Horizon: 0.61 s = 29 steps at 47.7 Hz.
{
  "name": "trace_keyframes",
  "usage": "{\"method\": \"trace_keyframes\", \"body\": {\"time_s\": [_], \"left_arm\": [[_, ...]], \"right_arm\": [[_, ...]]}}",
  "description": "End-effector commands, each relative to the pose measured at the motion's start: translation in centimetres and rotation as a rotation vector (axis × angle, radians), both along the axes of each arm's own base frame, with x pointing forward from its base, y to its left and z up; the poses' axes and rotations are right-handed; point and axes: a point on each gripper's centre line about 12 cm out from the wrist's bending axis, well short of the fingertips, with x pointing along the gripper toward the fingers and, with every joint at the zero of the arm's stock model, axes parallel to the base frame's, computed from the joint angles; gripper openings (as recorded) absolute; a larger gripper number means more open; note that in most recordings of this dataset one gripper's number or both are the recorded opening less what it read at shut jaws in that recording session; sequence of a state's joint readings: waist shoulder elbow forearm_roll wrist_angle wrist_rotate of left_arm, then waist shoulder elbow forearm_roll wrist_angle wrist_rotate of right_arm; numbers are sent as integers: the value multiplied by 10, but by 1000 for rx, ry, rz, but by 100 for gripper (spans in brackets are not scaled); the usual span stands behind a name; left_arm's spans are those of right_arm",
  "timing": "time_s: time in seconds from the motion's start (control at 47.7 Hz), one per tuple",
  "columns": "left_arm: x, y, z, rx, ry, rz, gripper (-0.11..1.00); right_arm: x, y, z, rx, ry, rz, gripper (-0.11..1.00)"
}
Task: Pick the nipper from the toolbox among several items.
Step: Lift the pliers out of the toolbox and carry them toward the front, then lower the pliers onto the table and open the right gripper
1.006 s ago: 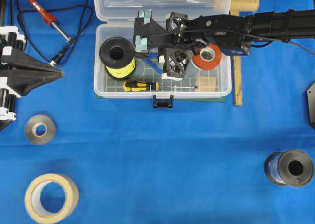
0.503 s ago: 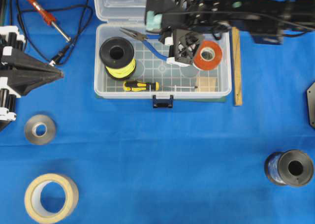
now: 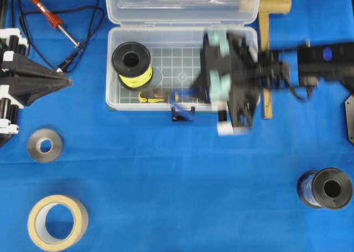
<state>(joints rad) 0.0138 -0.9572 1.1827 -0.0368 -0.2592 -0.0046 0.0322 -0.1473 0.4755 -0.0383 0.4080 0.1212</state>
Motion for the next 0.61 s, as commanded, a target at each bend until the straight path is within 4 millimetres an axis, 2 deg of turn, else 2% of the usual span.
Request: {"method": "trace_keyframes", "body": {"time_s": [0.0, 0.21, 0.419, 0.587], "left_arm": [[1, 3, 4, -1, -11, 13, 0], [1, 6, 3, -1, -6, 30, 0], [1, 6, 0, -1, 0, 30, 0], [1, 6, -1, -2, 3, 30, 0]], "right_arm": [[3, 23, 2, 29, -39, 38, 13], [14, 55, -50, 99, 44, 43, 13], [24, 60, -105, 140, 144, -10, 13], [27, 65, -130, 149, 191, -24, 13]]}}
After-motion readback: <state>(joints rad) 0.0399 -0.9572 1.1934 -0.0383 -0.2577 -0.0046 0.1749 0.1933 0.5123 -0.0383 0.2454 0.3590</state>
